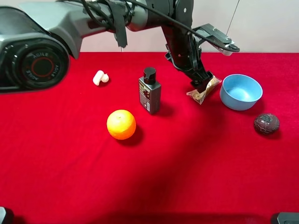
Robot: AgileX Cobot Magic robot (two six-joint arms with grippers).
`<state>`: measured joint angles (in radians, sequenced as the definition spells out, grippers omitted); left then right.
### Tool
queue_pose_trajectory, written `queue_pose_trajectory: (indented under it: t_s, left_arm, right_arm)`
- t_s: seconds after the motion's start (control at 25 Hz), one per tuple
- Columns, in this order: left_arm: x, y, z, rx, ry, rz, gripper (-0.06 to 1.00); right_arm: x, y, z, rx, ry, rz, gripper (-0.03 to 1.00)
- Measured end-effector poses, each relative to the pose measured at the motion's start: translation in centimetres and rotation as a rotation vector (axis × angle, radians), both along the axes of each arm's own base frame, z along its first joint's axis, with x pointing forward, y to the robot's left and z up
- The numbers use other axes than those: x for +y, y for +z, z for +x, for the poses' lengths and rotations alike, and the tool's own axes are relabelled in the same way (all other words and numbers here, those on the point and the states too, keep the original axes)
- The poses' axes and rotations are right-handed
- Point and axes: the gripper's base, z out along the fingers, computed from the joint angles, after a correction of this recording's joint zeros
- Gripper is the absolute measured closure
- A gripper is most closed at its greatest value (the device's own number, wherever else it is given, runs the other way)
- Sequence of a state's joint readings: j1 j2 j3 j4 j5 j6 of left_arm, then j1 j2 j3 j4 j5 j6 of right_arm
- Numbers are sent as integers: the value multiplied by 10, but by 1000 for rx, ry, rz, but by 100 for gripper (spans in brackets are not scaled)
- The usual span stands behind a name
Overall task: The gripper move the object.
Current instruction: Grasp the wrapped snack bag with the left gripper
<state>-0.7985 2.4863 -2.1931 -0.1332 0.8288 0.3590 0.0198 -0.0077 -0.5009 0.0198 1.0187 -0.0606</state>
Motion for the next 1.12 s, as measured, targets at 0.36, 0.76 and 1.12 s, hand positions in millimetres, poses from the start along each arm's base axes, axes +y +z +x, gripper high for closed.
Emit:
queue_pose_trajectory:
  t_s: [0.36, 0.76, 1.12]
  left_arm:
    - [-10, -25, 2, -35, -22, -27, -3]
    - [-16, -26, 8, -104, -13, -90, -3]
    - [-19, -35, 10, -114, -3, -115, -2]
  right_arm:
    - [0, 0, 0, 0, 0, 0, 27]
    - [0, 0, 0, 0, 0, 0, 27]
    - [0, 0, 0, 0, 0, 0, 27]
